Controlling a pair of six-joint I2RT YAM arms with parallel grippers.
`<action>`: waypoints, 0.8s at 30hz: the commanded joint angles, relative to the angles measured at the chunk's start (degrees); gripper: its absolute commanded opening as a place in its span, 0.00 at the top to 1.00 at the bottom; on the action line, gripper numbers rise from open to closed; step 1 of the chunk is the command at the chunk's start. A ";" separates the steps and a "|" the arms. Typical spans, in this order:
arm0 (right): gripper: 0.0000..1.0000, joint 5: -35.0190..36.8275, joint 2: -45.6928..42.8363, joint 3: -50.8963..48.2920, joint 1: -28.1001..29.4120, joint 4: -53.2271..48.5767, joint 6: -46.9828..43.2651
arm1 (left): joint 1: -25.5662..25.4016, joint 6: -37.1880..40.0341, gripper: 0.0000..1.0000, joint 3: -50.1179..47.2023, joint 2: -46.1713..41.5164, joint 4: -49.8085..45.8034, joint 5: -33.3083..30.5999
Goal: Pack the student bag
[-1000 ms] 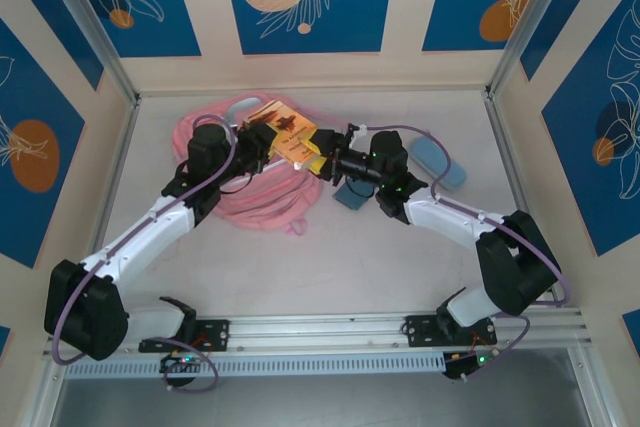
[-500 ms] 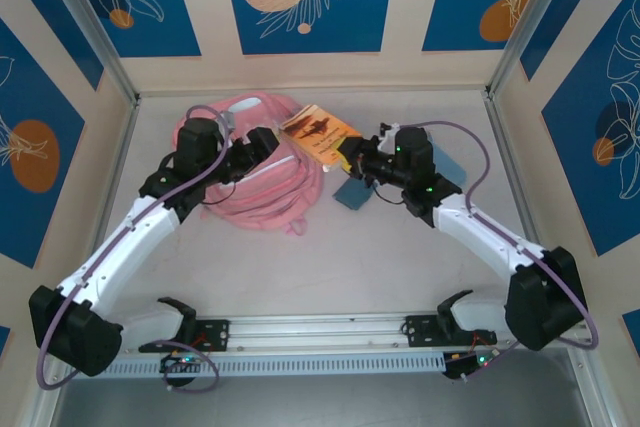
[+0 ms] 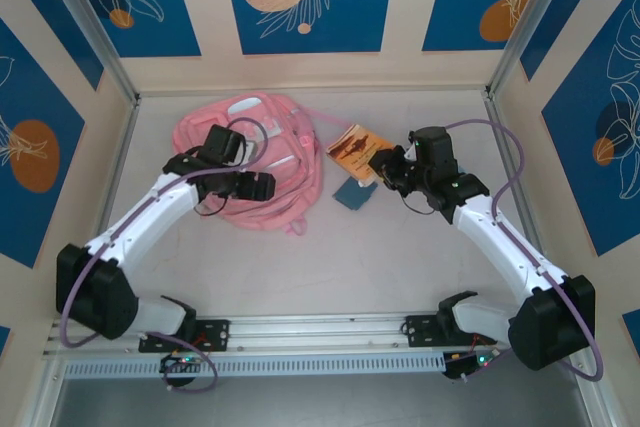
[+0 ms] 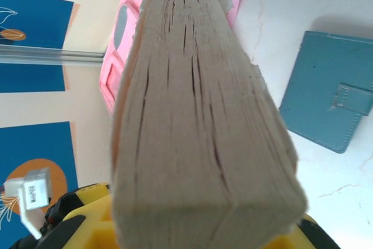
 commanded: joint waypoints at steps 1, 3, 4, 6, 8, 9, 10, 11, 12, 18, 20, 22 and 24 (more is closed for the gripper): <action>0.88 0.85 -1.09 1.83 -0.68 -0.32 -2.67 | -0.38 5.30 0.17 7.24 6.09 -6.21 -6.28; 0.88 0.67 -0.81 1.96 -1.10 -0.63 -2.54 | -0.94 6.32 0.19 10.35 9.57 -7.88 -7.09; 0.88 0.40 -0.80 1.92 -1.35 -0.63 -2.45 | -1.49 6.85 0.19 11.62 10.84 -8.39 -7.66; 0.88 0.18 -0.73 1.88 -1.56 -0.63 -2.39 | -2.49 8.36 0.19 13.34 12.88 -8.76 -8.10; 0.88 -0.02 -0.63 1.75 -1.59 -0.48 -2.07 | -3.51 9.97 0.19 15.11 15.51 -9.34 -8.93; 0.88 -0.30 -0.58 1.60 -1.65 -0.29 -1.91 | -3.81 10.69 0.19 15.93 16.67 -9.69 -8.98; 0.88 -0.60 -0.53 1.36 -1.65 -0.20 -1.75 | -4.32 11.72 0.20 17.02 18.08 -10.29 -8.90; 0.88 -0.88 -0.68 1.18 -1.66 -0.11 -1.61 | -4.86 12.73 0.21 18.39 19.67 -11.07 -9.65; 0.88 -1.06 -0.76 1.05 -1.70 -0.19 -1.61 | -5.41 13.59 0.21 19.61 20.87 -11.69 -10.61; 0.88 -1.05 -1.65 0.25 -1.90 -0.20 -1.21 | -7.27 15.69 0.30 24.50 27.48 -14.40 -16.30; 0.88 -1.28 -1.76 0.12 -1.90 -0.20 -1.17 | -7.95 15.88 0.32 24.88 29.00 -14.77 -18.40; 0.88 -1.66 -1.75 -0.01 -1.93 0.13 -1.12 | -8.79 16.08 0.32 24.89 30.00 -14.90 -21.09; 0.88 -1.90 -1.77 -0.27 -1.93 0.49 -1.00 | -9.56 16.43 0.32 24.81 30.88 -15.09 -23.46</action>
